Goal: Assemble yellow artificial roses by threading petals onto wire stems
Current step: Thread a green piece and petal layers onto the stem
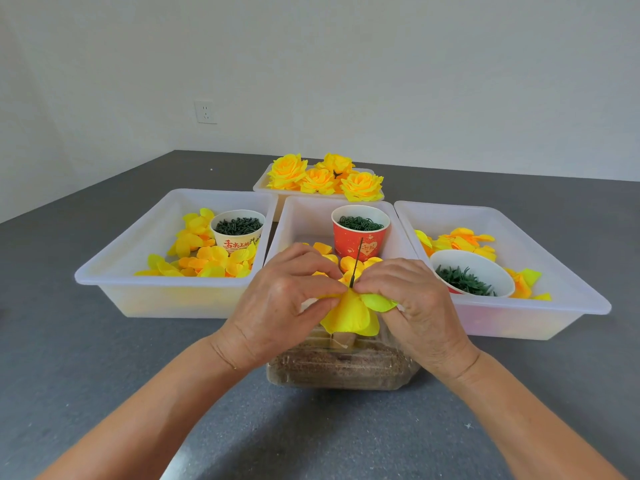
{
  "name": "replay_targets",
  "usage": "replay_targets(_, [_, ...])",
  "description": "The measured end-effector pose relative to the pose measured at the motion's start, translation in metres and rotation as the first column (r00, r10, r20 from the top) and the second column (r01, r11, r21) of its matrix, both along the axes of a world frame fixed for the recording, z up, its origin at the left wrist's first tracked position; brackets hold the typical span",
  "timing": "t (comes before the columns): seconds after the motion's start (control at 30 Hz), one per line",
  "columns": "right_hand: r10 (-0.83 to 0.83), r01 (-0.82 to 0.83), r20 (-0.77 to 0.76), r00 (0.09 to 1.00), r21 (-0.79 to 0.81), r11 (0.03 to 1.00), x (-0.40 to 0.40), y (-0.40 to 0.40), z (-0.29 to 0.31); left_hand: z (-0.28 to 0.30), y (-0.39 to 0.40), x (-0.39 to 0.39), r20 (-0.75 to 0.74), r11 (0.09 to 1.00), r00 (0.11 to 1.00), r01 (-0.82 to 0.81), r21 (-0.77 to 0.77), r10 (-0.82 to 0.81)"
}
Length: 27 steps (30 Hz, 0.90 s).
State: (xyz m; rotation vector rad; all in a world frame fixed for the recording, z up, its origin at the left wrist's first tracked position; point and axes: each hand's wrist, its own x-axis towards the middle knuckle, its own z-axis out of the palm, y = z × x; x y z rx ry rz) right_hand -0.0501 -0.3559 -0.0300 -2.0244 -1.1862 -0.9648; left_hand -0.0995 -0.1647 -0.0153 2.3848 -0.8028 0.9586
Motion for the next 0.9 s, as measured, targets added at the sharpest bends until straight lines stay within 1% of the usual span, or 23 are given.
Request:
replay_targets(0.07, [0.006,-0.006,-0.009,1.0,0.002,1.0,0.001,0.0,0.0,-0.001,-0.001,-0.003,-0.081,0.996,0.997,-0.021,-0.082,0.014])
replay_targets(0.13, [0.006,-0.006,-0.004,1.0,-0.006,1.0,0.002,-0.001,0.0,-0.001,-0.002,-0.008,-0.18,0.97,0.983,-0.082,-0.228,0.041])
replay_targets(0.17, [0.006,-0.006,-0.001,1.0,-0.013,1.0,0.002,-0.002,0.0,-0.001,-0.002,-0.01,-0.227,0.938,0.972,-0.138,-0.317,0.066])
replay_targets(0.23, [0.008,-0.008,0.009,1.0,-0.022,1.0,0.002,-0.002,0.001,-0.003,-0.004,-0.017,-0.331,0.821,0.936,-0.283,-0.495,0.123])
replay_targets(0.3, [0.008,-0.008,0.011,1.0,-0.025,1.0,0.003,-0.002,0.001,-0.006,-0.007,-0.024,-0.462,0.687,0.878,-0.412,-0.598,0.124])
replay_targets(0.33, [0.007,-0.006,0.012,1.0,-0.028,1.0,0.003,-0.002,0.001,-0.009,-0.01,-0.028,-0.52,0.642,0.848,-0.456,-0.616,0.103])
replay_targets(0.4, [0.005,-0.004,0.021,1.0,-0.031,0.999,0.003,-0.002,0.001,-0.013,-0.014,-0.033,-0.62,0.585,0.784,-0.51,-0.631,0.015])
replay_targets(0.47, [0.005,-0.004,0.028,1.0,-0.029,1.0,0.003,-0.002,0.001,-0.014,-0.018,-0.036,-0.699,0.554,0.71,-0.548,-0.627,-0.088])
replay_targets(0.5, [0.005,-0.005,0.03,1.0,-0.027,1.0,0.003,-0.002,0.001,-0.013,-0.019,-0.037,-0.717,0.549,0.686,-0.554,-0.625,-0.124])
replay_targets(0.6, [0.01,-0.01,0.029,1.0,-0.023,1.0,0.003,-0.001,0.002,-0.009,-0.019,-0.036,-0.736,0.529,0.641,-0.556,-0.641,-0.217])
replay_targets(0.73, [0.022,-0.021,0.034,0.999,-0.024,0.999,0.002,-0.002,0.003,-0.006,-0.019,-0.035,-0.716,0.44,0.603,-0.569,-0.695,-0.351])
replay_targets(0.9, [0.052,-0.051,0.03,0.998,-0.022,0.998,0.003,-0.002,0.004,-0.006,-0.016,-0.033,-0.704,0.396,0.603,-0.583,-0.71,-0.374])
